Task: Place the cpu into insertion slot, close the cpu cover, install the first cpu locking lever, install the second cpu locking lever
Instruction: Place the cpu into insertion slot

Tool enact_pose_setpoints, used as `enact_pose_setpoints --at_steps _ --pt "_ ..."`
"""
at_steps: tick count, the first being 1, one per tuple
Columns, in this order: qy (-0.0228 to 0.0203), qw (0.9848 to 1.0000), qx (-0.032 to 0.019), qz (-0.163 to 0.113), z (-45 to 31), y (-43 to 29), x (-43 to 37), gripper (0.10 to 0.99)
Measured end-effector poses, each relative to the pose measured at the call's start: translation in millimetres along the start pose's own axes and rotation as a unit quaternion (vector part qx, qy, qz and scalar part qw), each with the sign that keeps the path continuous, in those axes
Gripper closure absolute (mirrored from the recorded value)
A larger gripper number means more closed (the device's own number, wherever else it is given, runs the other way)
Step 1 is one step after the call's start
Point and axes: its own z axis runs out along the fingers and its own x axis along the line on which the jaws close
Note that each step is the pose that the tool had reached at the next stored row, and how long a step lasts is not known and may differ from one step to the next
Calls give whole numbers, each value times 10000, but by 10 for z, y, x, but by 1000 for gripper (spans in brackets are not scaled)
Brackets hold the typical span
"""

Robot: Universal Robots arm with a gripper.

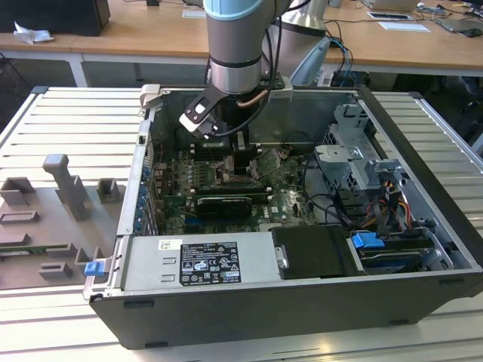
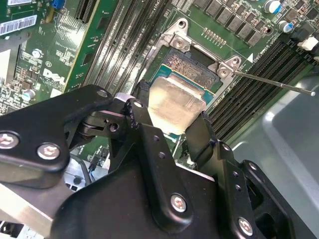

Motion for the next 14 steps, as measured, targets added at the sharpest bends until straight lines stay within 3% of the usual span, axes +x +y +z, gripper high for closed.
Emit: enact_pose_setpoints --at_steps 9,14 --pt "-2 10000 -1 24 21 -2 0 549" --pt "-14 9999 -3 156 96 -14 24 549"
